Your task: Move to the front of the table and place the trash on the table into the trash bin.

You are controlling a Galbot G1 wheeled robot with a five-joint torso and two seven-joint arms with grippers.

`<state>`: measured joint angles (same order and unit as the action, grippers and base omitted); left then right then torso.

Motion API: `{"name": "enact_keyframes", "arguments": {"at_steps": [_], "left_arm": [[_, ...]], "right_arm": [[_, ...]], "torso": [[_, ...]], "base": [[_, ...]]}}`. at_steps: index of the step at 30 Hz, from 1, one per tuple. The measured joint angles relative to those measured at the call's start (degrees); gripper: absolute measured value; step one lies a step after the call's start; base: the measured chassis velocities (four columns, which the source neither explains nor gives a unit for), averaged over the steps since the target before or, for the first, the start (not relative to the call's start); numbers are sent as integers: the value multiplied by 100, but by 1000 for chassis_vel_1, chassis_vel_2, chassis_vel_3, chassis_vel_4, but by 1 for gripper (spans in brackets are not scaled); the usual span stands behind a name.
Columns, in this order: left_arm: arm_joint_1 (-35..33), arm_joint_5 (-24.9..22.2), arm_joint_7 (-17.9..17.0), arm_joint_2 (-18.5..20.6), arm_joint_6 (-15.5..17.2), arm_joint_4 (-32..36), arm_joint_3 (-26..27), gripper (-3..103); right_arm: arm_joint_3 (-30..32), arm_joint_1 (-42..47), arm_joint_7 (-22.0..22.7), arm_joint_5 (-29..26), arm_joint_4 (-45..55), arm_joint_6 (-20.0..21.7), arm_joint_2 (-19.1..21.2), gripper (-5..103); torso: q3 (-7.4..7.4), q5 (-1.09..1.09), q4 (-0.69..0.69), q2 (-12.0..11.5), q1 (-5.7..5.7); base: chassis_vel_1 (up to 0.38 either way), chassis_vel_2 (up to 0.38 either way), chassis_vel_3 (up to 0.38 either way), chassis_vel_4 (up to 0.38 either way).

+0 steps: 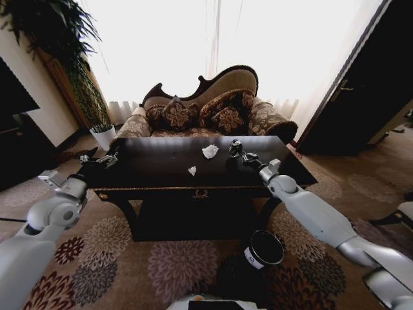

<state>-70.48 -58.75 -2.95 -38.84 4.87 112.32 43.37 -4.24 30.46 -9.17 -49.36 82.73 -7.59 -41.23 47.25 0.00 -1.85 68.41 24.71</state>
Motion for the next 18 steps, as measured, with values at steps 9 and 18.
{"name": "enact_keyframes", "arguments": {"at_steps": [9, 18], "left_arm": [[0, 0, 1, 0, 0, 0, 0, 100], [0, 0, 0, 0, 0, 0, 0, 100]], "right_arm": [[2028, 1932, 37, -1, 883, -24, 571, 0], [4556, 4590, 56, -115, 1990, -161, 151, 0]], "torso": [[-1, 1, -1, 0, 0], [-2, -2, -1, 0, -1]], "base": [[0, 0, 0, 0], [0, 0, 0, 0]]}}
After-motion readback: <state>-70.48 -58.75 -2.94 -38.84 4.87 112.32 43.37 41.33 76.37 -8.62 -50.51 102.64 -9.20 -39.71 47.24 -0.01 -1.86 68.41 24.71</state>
